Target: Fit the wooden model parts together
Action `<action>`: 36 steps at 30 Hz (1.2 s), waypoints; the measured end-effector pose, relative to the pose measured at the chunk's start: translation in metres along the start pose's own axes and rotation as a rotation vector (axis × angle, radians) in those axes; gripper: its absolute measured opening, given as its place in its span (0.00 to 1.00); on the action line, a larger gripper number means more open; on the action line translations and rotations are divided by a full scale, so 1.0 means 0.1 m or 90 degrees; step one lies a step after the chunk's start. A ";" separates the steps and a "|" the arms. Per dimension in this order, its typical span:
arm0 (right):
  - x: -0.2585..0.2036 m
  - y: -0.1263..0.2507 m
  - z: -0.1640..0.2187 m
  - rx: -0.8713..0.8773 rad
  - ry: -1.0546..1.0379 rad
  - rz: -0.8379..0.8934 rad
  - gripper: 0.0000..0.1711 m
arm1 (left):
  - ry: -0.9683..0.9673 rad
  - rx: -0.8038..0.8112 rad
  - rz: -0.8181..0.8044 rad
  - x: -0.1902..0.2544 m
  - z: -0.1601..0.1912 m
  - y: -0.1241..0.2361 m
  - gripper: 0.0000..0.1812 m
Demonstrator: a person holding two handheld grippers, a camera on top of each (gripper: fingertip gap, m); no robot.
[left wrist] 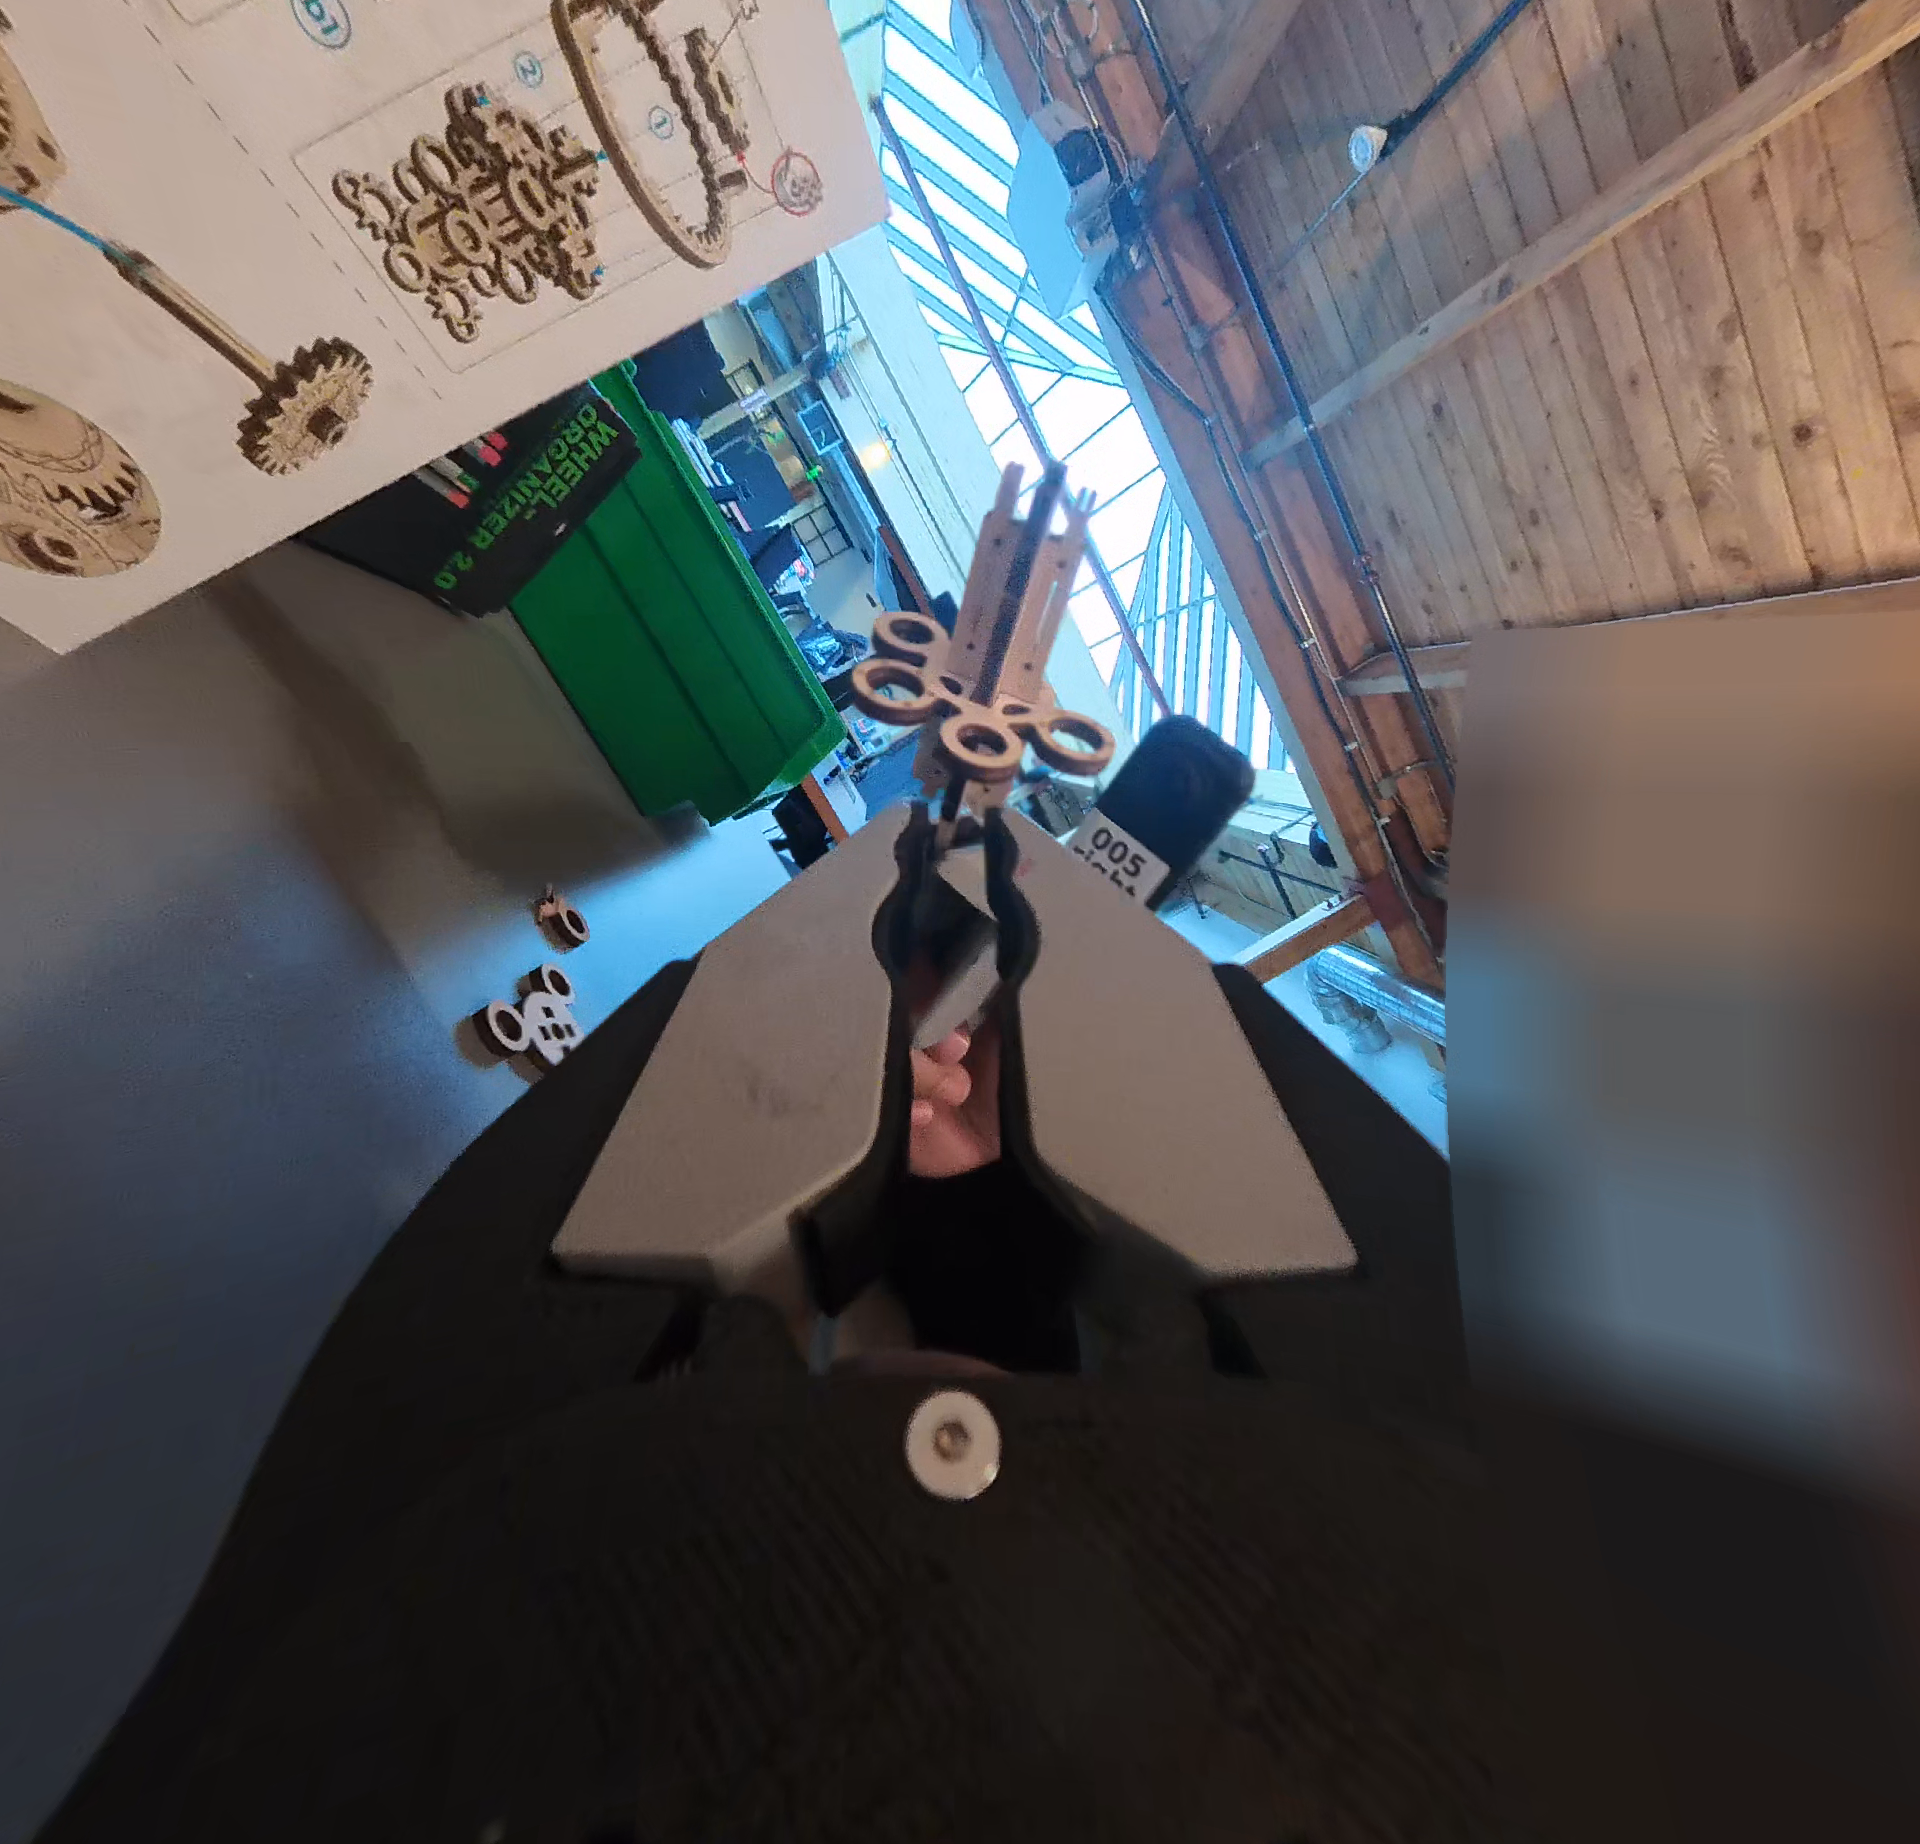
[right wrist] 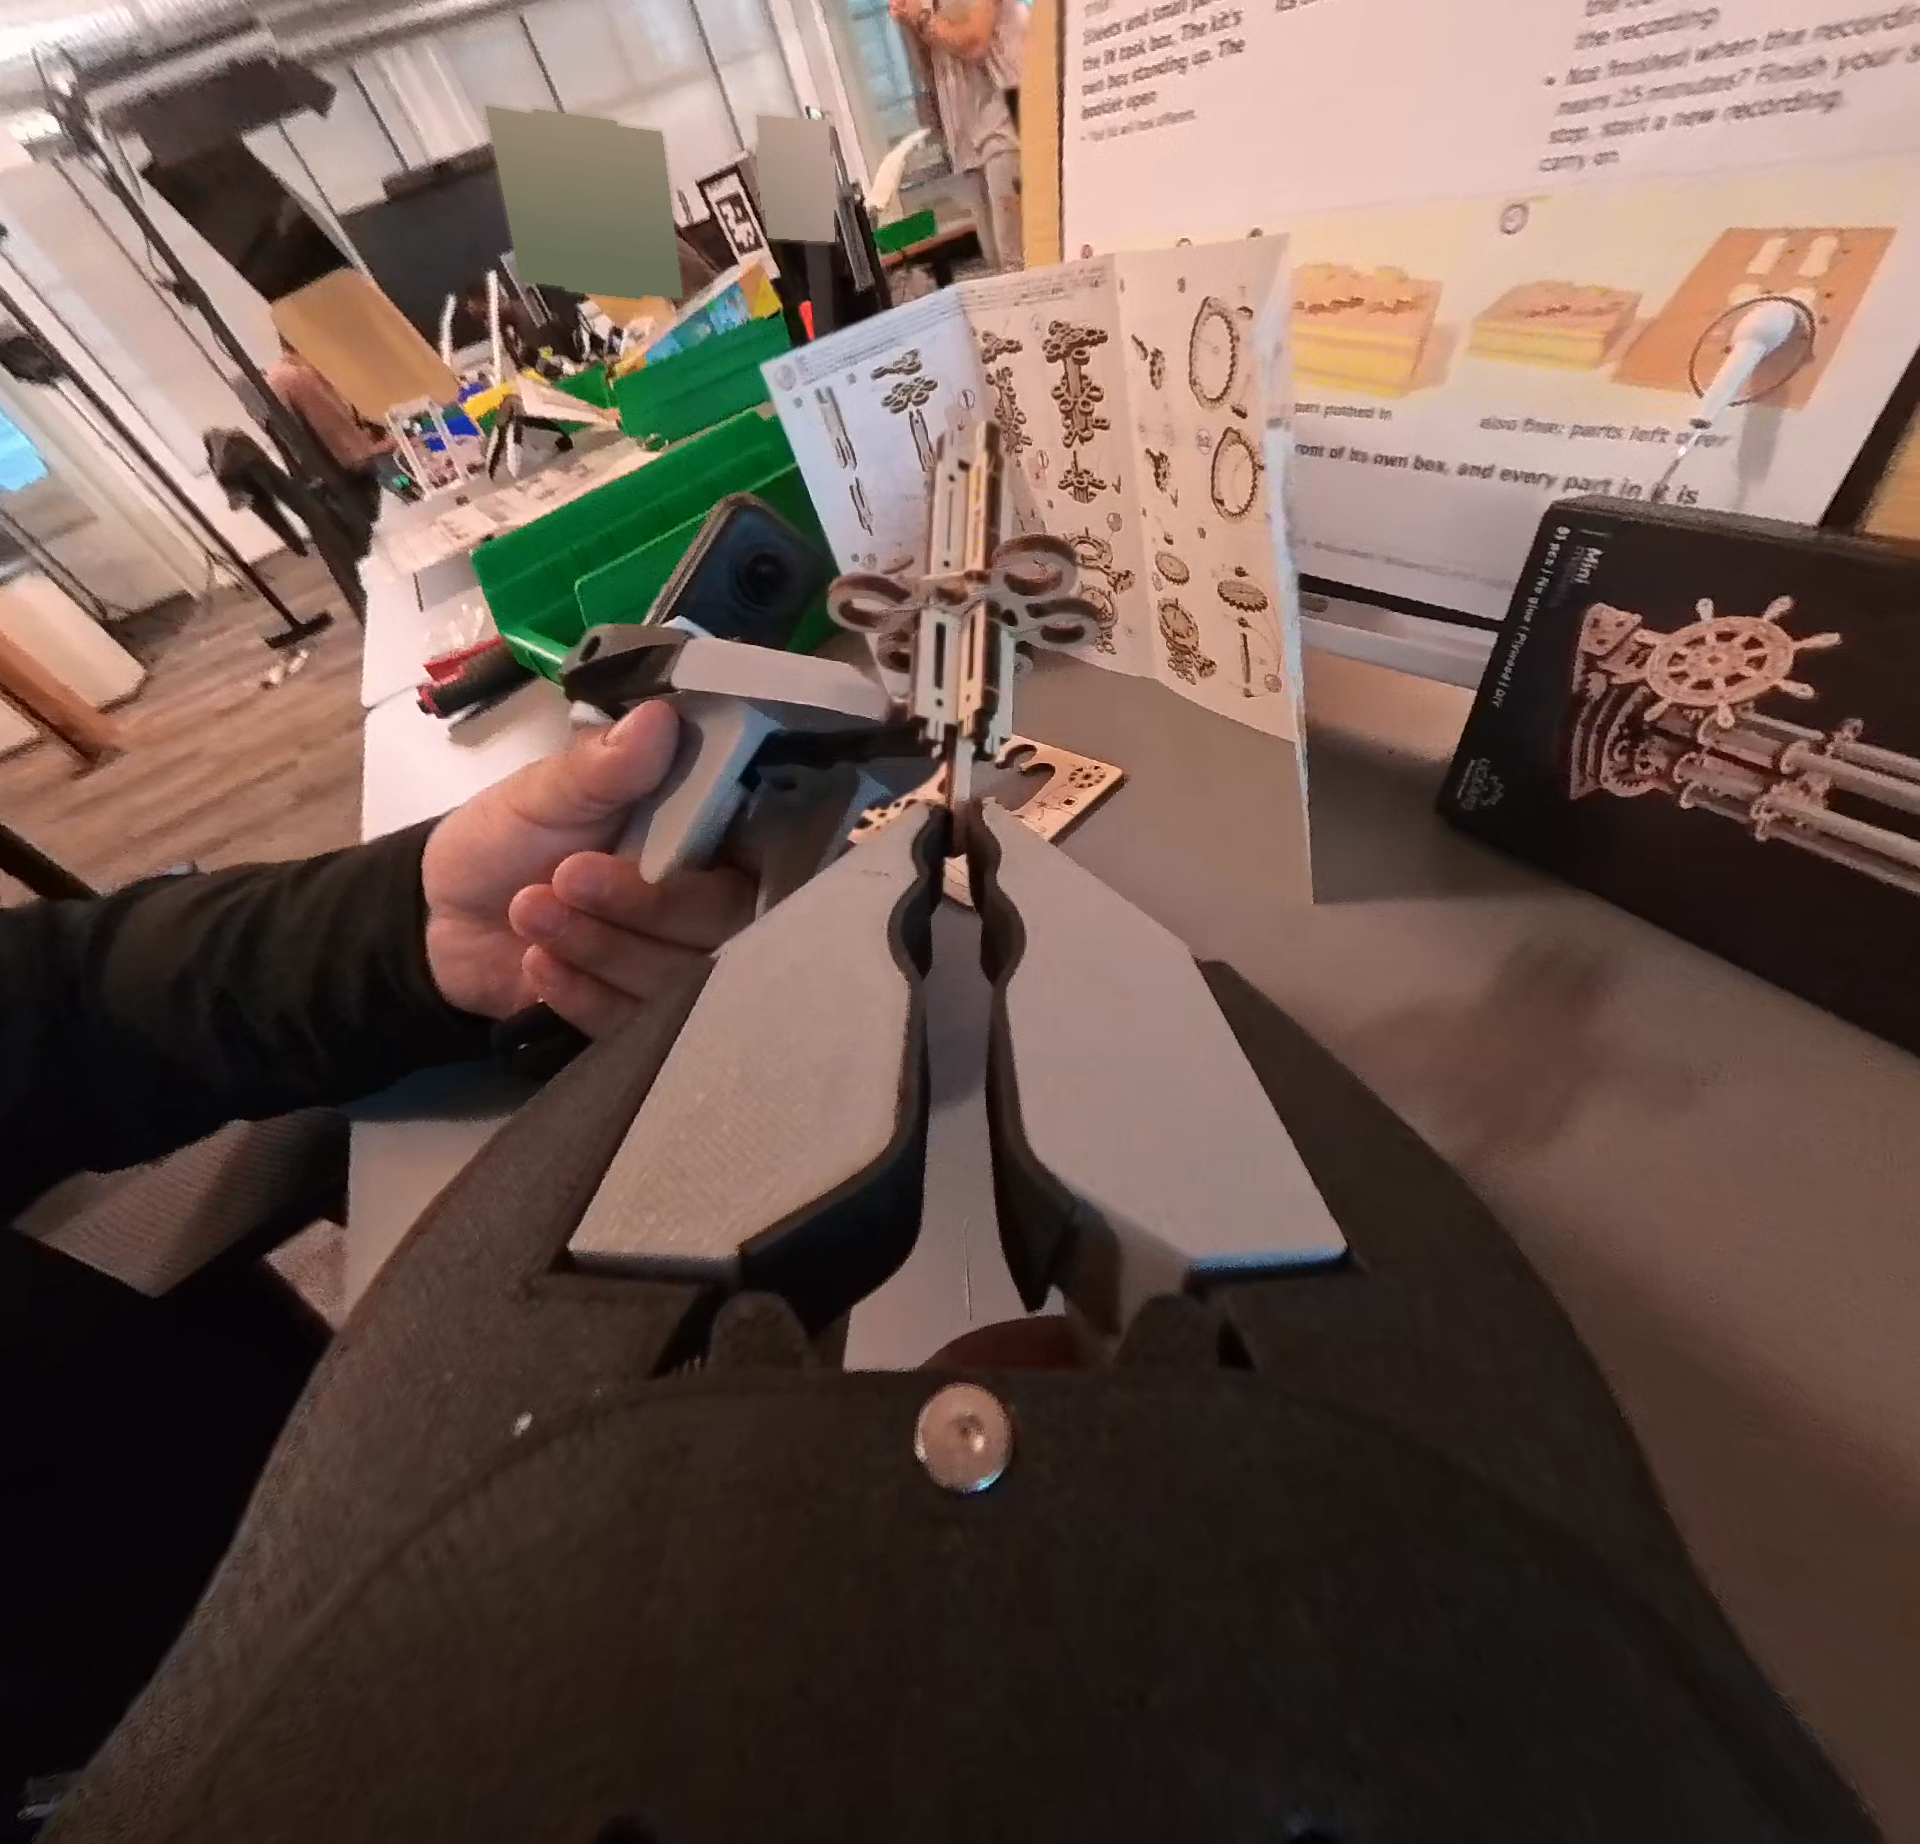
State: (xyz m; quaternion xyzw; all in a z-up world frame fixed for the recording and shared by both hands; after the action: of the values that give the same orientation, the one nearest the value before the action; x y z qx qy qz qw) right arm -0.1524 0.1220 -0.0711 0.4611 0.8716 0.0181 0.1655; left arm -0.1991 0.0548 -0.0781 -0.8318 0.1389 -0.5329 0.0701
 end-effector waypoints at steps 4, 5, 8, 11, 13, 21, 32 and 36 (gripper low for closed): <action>0.12 0.05 0.01 -0.002 -0.034 0.009 0.00 | -0.031 0.004 -0.012 0.01 -0.07 0.05 0.06; 0.14 0.06 0.02 -0.007 -0.030 0.017 0.00 | -0.041 0.003 -0.019 0.01 -0.09 0.07 0.07; 0.20 0.09 0.04 -0.023 0.003 0.044 0.00 | -0.088 -0.006 -0.056 -0.01 -0.15 0.15 0.07; 0.23 0.10 0.09 -0.044 0.034 0.056 0.00 | -0.180 -0.031 -0.107 0.00 -0.21 0.25 0.09; 0.23 0.09 0.11 -0.058 0.043 0.052 0.00 | -0.252 -0.048 -0.151 -0.01 -0.26 0.31 0.10; 0.19 0.06 0.23 -0.123 0.135 0.061 0.00 | -0.510 -0.161 -0.331 -0.16 -0.29 0.51 0.13; 0.13 0.01 0.42 -0.209 0.256 0.058 0.00 | -0.612 -0.265 -0.394 -0.31 -0.14 0.55 0.13; 0.11 0.00 0.44 -0.217 0.259 0.050 0.00 | -0.612 -0.262 -0.392 -0.30 -0.15 0.55 0.12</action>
State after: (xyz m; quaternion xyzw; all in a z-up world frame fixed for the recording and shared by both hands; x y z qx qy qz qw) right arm -0.1444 0.1259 -0.1158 0.4470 0.8528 0.2630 0.0616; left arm -0.2328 0.0116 -0.1121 -0.9776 -0.0553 -0.0556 -0.1951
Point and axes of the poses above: each gripper's, where its closed fingertips meet, y back along the fingers, z out of its underside, x = y × z across the jaws, the point moved 4 cm from there along y, back along the fingers, and after that the axes turned 2 degrees about -x, right-handed, at the moved point
